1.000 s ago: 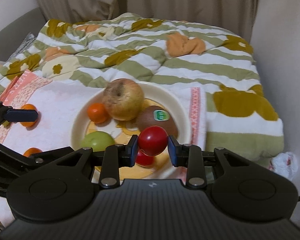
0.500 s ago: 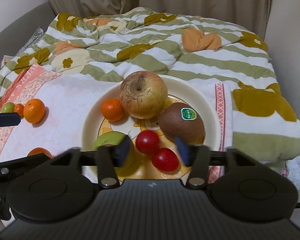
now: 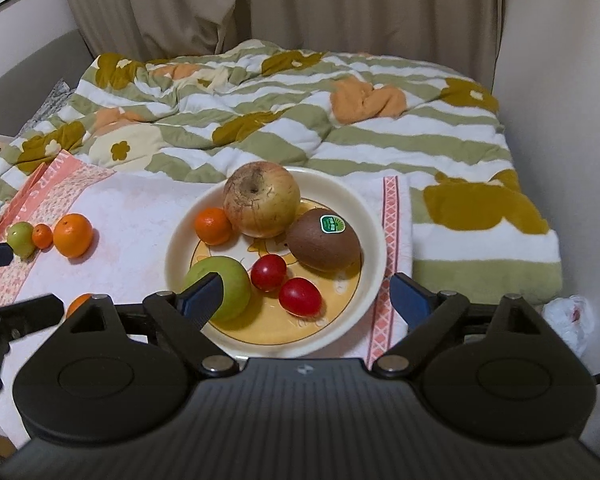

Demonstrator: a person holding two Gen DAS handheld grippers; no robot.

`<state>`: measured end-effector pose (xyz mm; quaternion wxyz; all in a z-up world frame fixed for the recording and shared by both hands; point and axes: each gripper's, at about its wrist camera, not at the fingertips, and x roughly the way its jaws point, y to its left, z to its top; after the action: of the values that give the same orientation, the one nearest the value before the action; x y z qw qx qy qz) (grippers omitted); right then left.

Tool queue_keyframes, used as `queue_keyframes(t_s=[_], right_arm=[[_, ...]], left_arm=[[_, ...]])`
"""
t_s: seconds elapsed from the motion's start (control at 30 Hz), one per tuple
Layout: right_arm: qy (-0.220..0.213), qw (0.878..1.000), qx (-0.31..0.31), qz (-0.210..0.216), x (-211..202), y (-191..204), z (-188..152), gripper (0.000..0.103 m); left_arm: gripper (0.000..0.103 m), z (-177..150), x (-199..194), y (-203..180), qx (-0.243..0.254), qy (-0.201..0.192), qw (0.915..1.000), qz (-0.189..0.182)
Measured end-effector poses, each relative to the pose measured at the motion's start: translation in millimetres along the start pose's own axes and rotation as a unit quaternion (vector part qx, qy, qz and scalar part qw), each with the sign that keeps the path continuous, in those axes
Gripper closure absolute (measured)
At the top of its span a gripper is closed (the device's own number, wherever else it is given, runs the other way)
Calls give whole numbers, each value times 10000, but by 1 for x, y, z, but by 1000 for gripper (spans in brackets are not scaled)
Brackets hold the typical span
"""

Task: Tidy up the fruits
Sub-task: 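Withdraw both open tools from the bowl toward the remaining fruit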

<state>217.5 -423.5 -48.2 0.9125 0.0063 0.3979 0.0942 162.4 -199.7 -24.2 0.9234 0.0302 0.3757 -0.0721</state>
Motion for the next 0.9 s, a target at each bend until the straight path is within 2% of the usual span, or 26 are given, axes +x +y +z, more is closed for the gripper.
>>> queue_keyframes(t_s=[0.4, 0.57, 0.7, 0.9], right_arm=[[-269, 9994, -231, 57, -49, 38, -1, 0], [-367, 9991, -200, 113, -62, 69, -1, 0], [-453, 9988, -102, 172, -71, 102, -1, 0], [-518, 9986, 62, -75, -70, 158, 5, 0]], left_arm=[[1, -9, -62, 38, -149, -342, 9970, 675], [1, -18, -79, 74, -343, -440, 9948, 847], [1, -25, -86, 108, -258, -517, 9918, 1138], [1, -28, -84, 170, -110, -445, 9936, 1037]])
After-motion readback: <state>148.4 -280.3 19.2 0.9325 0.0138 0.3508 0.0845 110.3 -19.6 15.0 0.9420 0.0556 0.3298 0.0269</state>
